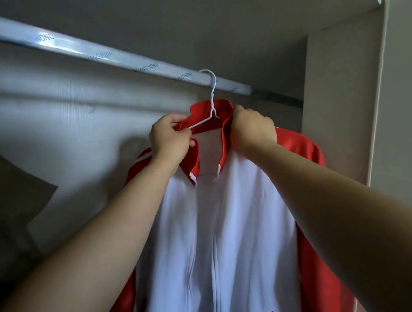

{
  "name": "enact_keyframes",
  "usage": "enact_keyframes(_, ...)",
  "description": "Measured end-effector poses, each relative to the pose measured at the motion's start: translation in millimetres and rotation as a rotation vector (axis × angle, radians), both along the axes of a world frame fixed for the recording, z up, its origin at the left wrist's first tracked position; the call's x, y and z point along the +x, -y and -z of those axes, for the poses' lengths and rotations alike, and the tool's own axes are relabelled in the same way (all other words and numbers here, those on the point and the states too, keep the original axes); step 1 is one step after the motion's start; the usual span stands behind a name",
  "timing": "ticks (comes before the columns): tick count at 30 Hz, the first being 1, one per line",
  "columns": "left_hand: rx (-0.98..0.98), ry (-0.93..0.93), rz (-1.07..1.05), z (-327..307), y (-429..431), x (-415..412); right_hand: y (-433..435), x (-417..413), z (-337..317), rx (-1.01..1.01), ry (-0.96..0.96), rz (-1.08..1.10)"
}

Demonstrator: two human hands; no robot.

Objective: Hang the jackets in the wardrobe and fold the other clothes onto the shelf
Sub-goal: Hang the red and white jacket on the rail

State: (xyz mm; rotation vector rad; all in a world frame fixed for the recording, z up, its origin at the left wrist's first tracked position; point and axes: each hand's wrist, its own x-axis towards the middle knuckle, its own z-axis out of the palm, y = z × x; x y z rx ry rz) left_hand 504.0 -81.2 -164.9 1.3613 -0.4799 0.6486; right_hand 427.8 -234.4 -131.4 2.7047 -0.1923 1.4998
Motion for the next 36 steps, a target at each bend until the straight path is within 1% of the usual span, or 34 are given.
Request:
enact_keyframes(3,0.053,0.01,-0.021,13,-1,1,1,1,13,-0.01,-0.002,-0.005)
enact_keyframes(5,0.077,0.044,-0.038,18,-3,-1,2,-1,20,-0.024,0.032,-0.002)
enact_keyframes(8,0.083,0.089,-0.077,23,-6,-5,2,-5,33,-0.064,0.128,0.045)
enact_keyframes(10,0.096,0.108,-0.108,30,-6,-5,-1,-8,46,-0.065,0.212,0.039)
enact_keyframes(14,0.098,0.119,-0.154,47,-11,-6,-13,-18,78,0.028,0.347,0.027)
enact_keyframes(17,0.061,0.084,-0.189,60,-15,-6,-22,-21,112,0.101,0.399,-0.023)
enact_keyframes(19,0.008,0.031,-0.157,72,-19,-6,-23,-21,140,0.16,0.34,-0.099)
enact_keyframes(21,-0.048,-0.012,-0.146,90,-23,-2,-25,-22,170,0.21,0.213,-0.203)
enact_keyframes(25,-0.023,-0.138,-0.205,141,-33,8,-34,-28,233,0.324,-0.003,-0.337)
enact_keyframes(29,0.143,-0.286,-0.218,213,-33,18,-49,-30,290,0.388,-0.207,-0.332)
enact_keyframes(33,0.296,-0.421,-0.152,293,-37,16,-62,-35,342,0.499,-0.373,-0.333)
enact_keyframes(36,0.371,-0.559,-0.105,354,-43,7,-68,-42,382,0.61,-0.527,-0.314)
